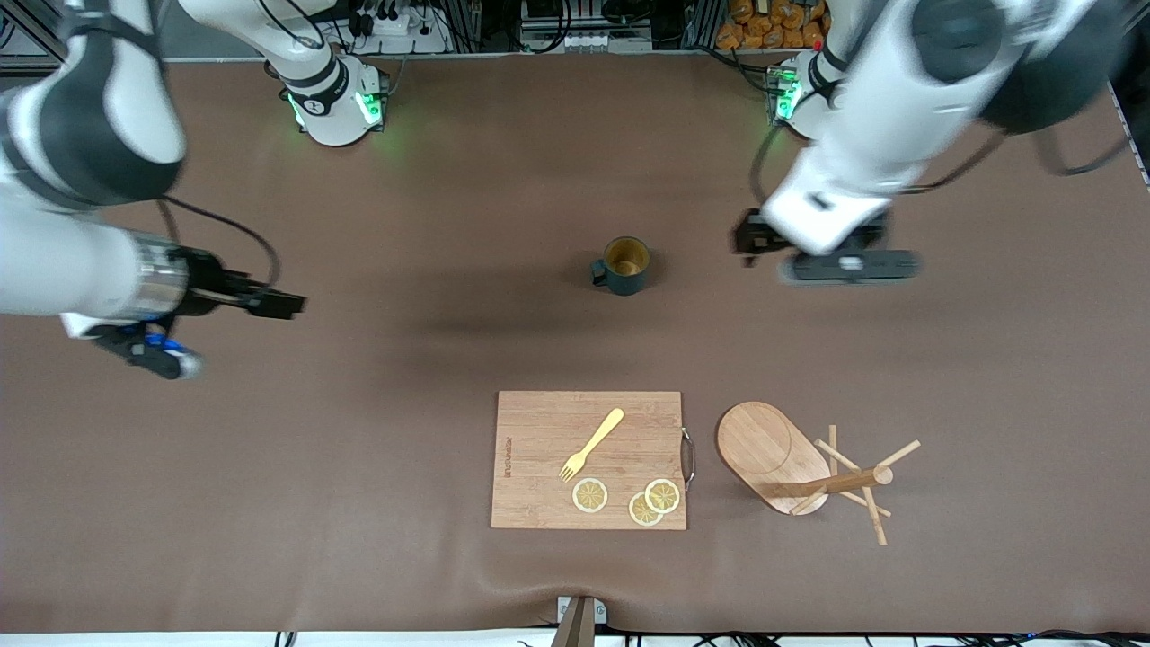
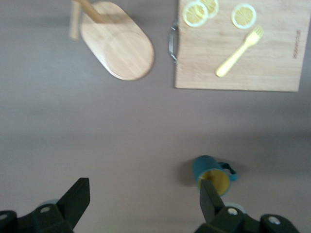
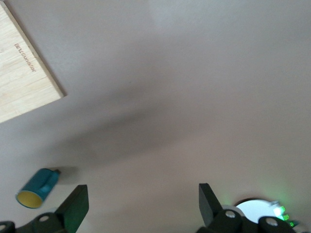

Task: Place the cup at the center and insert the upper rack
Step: 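Withdraw the right gripper while the left gripper reaches toward the mug, then lower the left gripper and grasp the teal mug's handle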

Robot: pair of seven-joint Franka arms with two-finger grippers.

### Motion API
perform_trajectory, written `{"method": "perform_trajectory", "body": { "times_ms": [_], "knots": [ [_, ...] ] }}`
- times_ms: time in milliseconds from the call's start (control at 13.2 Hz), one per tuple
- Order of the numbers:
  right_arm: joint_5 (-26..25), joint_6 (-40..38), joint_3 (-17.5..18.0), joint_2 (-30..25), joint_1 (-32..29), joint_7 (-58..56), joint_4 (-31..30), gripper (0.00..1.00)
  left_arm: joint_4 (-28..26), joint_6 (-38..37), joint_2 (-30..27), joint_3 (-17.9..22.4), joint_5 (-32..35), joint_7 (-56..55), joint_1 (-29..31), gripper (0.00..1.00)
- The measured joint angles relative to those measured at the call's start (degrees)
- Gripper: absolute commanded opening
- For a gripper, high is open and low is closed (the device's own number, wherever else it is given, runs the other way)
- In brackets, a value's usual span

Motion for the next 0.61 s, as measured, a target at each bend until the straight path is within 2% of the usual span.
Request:
{"method": "perform_trajectory", "body": {
  "times_ms": [151,303,605],
  "knots": [
    [-3.38,-0.47,0.02,-1.06,-1.47,-4.67,-0.37,1.0,1.02,0.99,2.97,-0.08,2.23,-6.63,-5.6,1.0],
    [-4.68,-0.16,0.03,-2.96,-1.82,-7.2,-2.3,1.0,1.93,3.62,6.03,-0.08,4.31,-14.16,-11.31,1.0],
    [-6.6,9.08,0.04,-13.23,-2.88,-16.08,-15.76,1.0,3.26,6.4,11.39,0.04,10.29,-27.13,-22.71,1.0]
  ]
}}
